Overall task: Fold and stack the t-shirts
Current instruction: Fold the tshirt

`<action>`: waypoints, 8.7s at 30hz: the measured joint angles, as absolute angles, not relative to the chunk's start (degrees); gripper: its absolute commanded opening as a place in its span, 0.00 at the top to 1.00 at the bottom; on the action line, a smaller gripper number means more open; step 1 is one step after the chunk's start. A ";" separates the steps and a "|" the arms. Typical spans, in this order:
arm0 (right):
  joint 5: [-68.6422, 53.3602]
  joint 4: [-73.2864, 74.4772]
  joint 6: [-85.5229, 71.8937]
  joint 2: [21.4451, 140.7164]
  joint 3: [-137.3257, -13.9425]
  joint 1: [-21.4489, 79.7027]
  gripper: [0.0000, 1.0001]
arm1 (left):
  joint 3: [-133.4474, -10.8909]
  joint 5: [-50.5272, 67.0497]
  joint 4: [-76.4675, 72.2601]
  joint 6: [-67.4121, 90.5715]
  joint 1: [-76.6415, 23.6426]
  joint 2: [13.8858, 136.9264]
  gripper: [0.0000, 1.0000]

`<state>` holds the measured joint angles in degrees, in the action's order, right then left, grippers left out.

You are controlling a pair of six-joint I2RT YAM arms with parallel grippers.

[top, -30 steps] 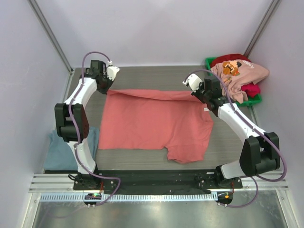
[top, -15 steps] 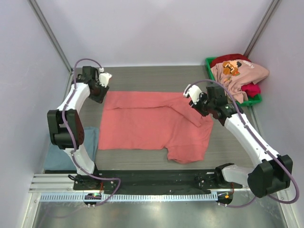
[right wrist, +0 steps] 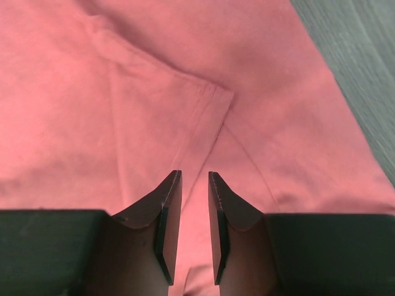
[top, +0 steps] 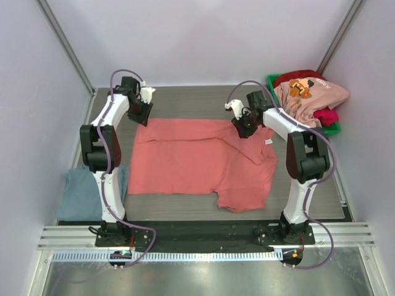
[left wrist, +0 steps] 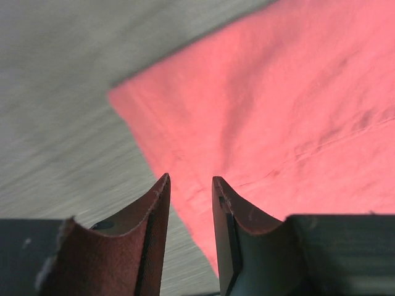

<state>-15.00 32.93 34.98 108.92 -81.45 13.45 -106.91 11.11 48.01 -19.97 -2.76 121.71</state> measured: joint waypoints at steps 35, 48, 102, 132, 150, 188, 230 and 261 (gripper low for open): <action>-25.08 41.17 35.46 125.01 -98.80 12.29 0.99 | -102.78 9.02 52.07 -18.37 -2.83 123.90 0.63; -23.49 39.81 35.68 123.37 -96.07 13.54 0.71 | -101.21 9.02 51.83 -18.37 -2.83 122.04 0.63; -15.97 39.40 36.86 101.43 -79.68 33.71 0.78 | -100.20 9.65 51.33 -19.99 -2.44 119.61 0.63; -2.83 39.03 31.27 128.44 -102.28 6.04 0.82 | -136.14 5.85 65.41 -16.38 -2.42 146.32 0.67; 1.74 32.27 31.66 152.70 -139.74 4.86 0.81 | -152.62 -5.41 59.96 -15.68 -2.46 155.70 0.47; -11.97 27.75 30.09 86.94 -67.90 10.02 0.65 | -68.49 -6.81 55.18 -13.15 -5.87 94.11 0.45; -15.11 36.38 36.07 68.55 -53.47 11.64 0.62 | -72.55 -0.80 55.40 -12.23 -5.41 110.06 1.00; -24.18 34.46 46.81 78.72 -45.56 16.56 0.47 | -73.97 -0.38 57.10 -12.23 -5.23 111.35 1.00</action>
<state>-24.18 34.46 46.81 78.72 -45.56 16.56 -73.97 -0.38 57.10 -12.23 -5.23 111.35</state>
